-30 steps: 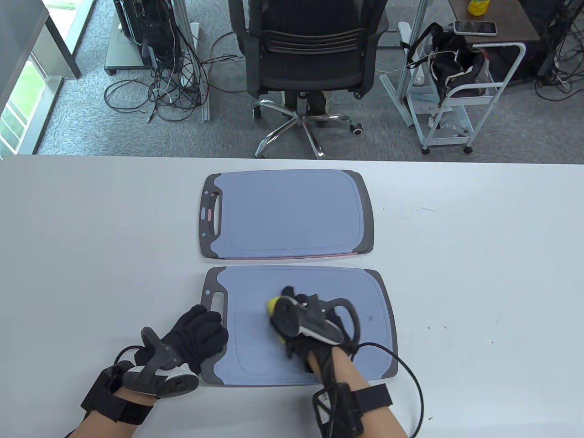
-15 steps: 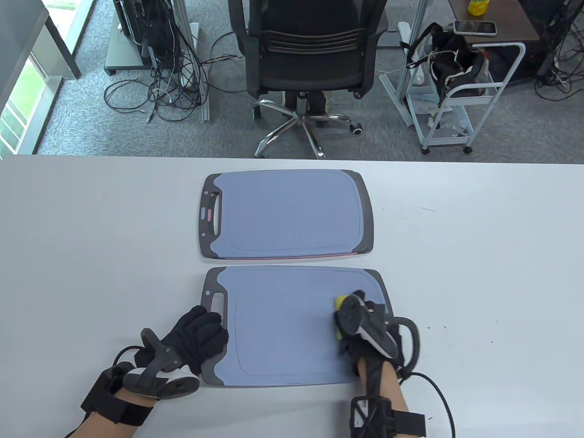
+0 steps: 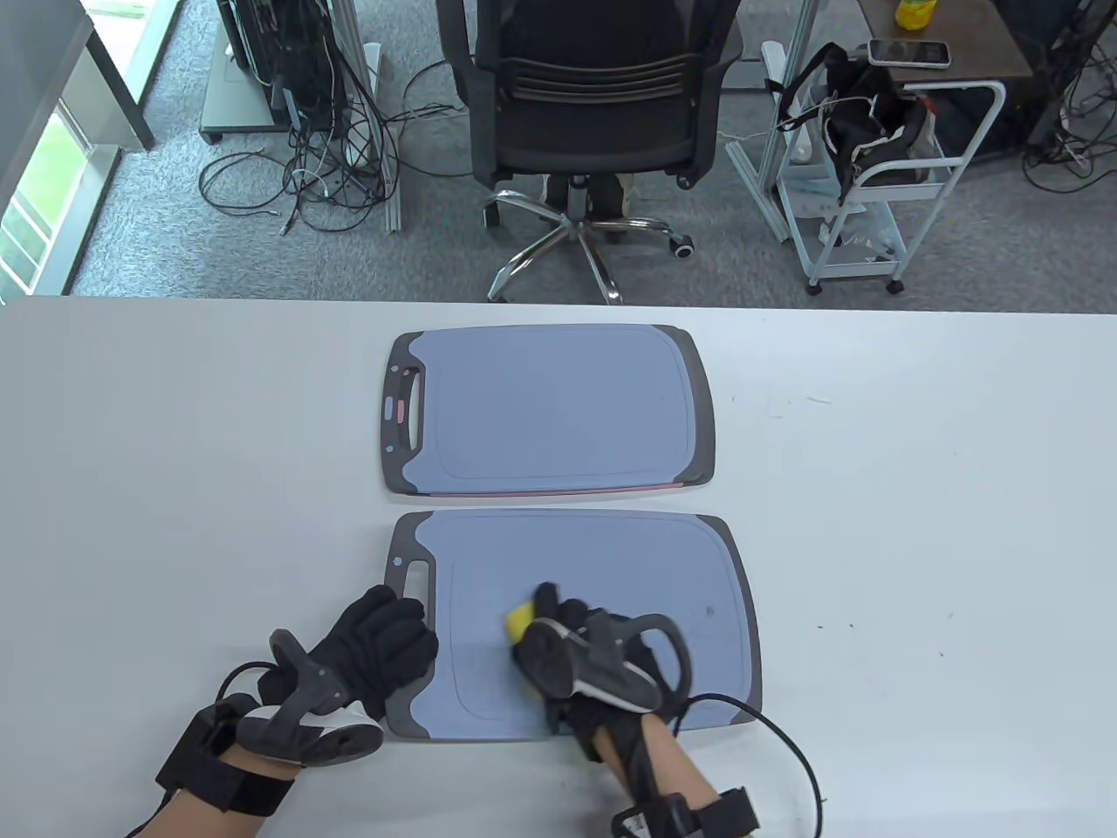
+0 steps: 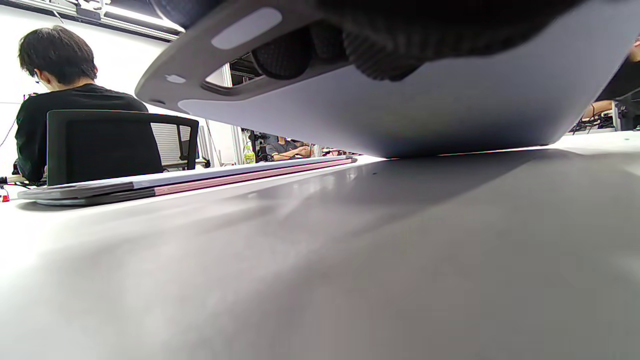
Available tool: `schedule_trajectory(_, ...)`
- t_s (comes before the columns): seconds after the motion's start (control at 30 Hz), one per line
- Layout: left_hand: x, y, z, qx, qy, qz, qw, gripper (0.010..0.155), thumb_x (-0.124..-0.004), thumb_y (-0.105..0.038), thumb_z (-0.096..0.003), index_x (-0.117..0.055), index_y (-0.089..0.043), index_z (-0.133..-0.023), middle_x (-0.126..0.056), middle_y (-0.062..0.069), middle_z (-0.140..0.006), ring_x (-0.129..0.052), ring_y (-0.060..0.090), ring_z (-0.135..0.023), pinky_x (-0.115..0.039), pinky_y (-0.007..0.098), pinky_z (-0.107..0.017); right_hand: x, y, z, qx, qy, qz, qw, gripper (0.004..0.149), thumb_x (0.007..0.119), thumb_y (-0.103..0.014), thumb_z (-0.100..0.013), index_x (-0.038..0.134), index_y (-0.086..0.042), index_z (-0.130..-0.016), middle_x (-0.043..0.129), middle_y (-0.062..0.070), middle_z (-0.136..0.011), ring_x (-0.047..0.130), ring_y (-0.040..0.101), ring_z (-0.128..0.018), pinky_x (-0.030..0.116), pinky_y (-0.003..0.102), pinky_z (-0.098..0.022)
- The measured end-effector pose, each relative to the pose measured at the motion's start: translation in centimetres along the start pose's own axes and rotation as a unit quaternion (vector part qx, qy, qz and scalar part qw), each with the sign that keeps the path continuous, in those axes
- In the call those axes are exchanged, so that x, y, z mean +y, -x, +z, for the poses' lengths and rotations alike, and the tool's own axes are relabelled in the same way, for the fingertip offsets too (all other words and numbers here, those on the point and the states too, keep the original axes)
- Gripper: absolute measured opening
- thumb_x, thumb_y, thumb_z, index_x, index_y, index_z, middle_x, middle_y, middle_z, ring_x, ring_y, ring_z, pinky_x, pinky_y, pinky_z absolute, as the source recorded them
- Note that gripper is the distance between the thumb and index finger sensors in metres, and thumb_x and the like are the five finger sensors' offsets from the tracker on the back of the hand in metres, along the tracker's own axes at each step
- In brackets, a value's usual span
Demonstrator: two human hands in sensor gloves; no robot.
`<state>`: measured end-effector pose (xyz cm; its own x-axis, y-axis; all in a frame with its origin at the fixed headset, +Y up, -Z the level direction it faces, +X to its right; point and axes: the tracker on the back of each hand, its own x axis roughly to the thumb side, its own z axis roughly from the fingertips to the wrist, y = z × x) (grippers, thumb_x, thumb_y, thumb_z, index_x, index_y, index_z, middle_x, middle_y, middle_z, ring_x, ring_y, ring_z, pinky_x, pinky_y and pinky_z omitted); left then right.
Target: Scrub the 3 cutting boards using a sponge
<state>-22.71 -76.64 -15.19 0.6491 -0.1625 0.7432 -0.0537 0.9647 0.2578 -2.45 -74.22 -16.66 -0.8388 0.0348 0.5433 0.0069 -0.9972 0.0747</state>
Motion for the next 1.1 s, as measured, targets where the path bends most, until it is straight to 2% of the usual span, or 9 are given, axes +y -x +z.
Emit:
schedule_trajectory(0.1,0.1,-0.2,0.1,-0.002,-0.004,-0.006,1.000,0.043,-0.079,-0.036,-0.0630,-0.053,-0.028,-0.097,-0.068,-0.005,-0.098,-0.072,0.025,-0.103,-0.058,0.059,-0.078,-0.3,-2.5,0.2,-0.027,0.005,0.011,1.000,0.074,0.064,-0.060,-0.051,0.059,-0.013,-0.108,0.083,0.007,-0.074,0.090,0.016,-0.050,0.081,0.042,-0.045)
schedule_trajectory(0.27,0.0,0.1,0.0,0.002,-0.001,0.007,1.000,0.044,-0.079,-0.036,-0.0632,-0.053,-0.029,-0.097,-0.068,-0.005,-0.099,-0.071,0.024,-0.104,-0.056,0.058,-0.079,0.8,5.7,1.1,0.135,-0.016,-0.006,0.991,0.073,0.064,-0.060,-0.051,0.059,-0.015,-0.108,0.083,0.006,-0.074,0.090,0.016,-0.050,0.080,0.042,-0.045)
schedule_trajectory(0.4,0.0,0.2,0.0,0.004,-0.001,0.011,1.000,0.044,-0.079,-0.036,-0.0634,-0.053,-0.029,-0.097,-0.067,-0.005,-0.099,-0.071,0.024,-0.104,-0.055,0.058,-0.079,2.6,16.7,5.3,0.352,-0.044,-0.044,0.934,0.073,0.066,-0.059,-0.051,0.060,-0.013,-0.107,0.082,0.008,-0.074,0.090,0.018,-0.050,0.079,0.044,-0.045)
schedule_trajectory(0.53,0.0,0.2,0.0,0.005,-0.004,0.012,1.000,0.043,-0.078,-0.036,-0.0633,-0.053,-0.029,-0.097,-0.067,-0.005,-0.099,-0.071,0.024,-0.104,-0.055,0.058,-0.079,3.8,21.1,9.4,0.454,-0.042,-0.102,0.884,0.074,0.067,-0.058,-0.051,0.061,-0.009,-0.107,0.082,0.010,-0.075,0.090,0.020,-0.050,0.079,0.044,-0.045)
schedule_trajectory(0.67,-0.1,0.5,0.0,0.010,-0.002,0.025,1.000,0.043,-0.078,-0.036,-0.0634,-0.053,-0.029,-0.097,-0.067,-0.005,-0.099,-0.069,0.024,-0.104,-0.054,0.058,-0.079,2.8,17.6,6.7,0.380,-0.064,-0.028,0.922,0.074,0.065,-0.057,-0.052,0.060,-0.007,-0.106,0.082,0.012,-0.074,0.090,0.019,-0.049,0.079,0.044,-0.044)
schedule_trajectory(0.83,0.0,0.1,0.0,0.006,-0.005,0.009,1.000,0.043,-0.078,-0.036,-0.0631,-0.053,-0.029,-0.097,-0.068,-0.005,-0.098,-0.071,0.024,-0.104,-0.056,0.058,-0.079,0.9,5.2,1.1,0.146,-0.013,-0.016,0.989,0.074,0.065,-0.058,-0.052,0.059,-0.009,-0.107,0.082,0.011,-0.073,0.090,0.018,-0.049,0.080,0.043,-0.044)
schedule_trajectory(0.93,0.0,-0.1,0.1,0.004,-0.004,0.002,1.000,0.043,-0.079,-0.037,-0.0628,-0.054,-0.029,-0.097,-0.069,-0.005,-0.098,-0.072,0.024,-0.103,-0.057,0.058,-0.079,0.0,-1.7,0.0,0.002,0.013,0.028,1.000,0.074,0.063,-0.059,-0.051,0.057,-0.011,-0.108,0.081,0.010,-0.074,0.090,0.018,-0.050,0.080,0.043,-0.046)
schedule_trajectory(1.0,0.1,-0.1,0.1,0.001,-0.005,0.001,1.000,0.043,-0.079,-0.037,-0.0630,-0.054,-0.028,-0.097,-0.069,-0.004,-0.098,-0.072,0.025,-0.103,-0.057,0.058,-0.078,-0.3,-3.5,0.1,-0.025,0.027,0.054,0.998,0.074,0.062,-0.059,-0.051,0.059,-0.011,-0.108,0.083,0.009,-0.074,0.091,0.018,-0.050,0.081,0.043,-0.045)
schedule_trajectory(1.1,0.0,-0.1,0.1,0.002,-0.002,0.004,1.000,0.043,-0.079,-0.037,-0.0630,-0.053,-0.028,-0.097,-0.068,-0.004,-0.098,-0.072,0.025,-0.103,-0.057,0.058,-0.078,0.2,0.0,0.4,0.030,0.003,0.009,0.999,0.074,0.062,-0.061,-0.051,0.057,-0.015,-0.109,0.081,0.006,-0.076,0.090,0.016,-0.051,0.080,0.042,-0.046)
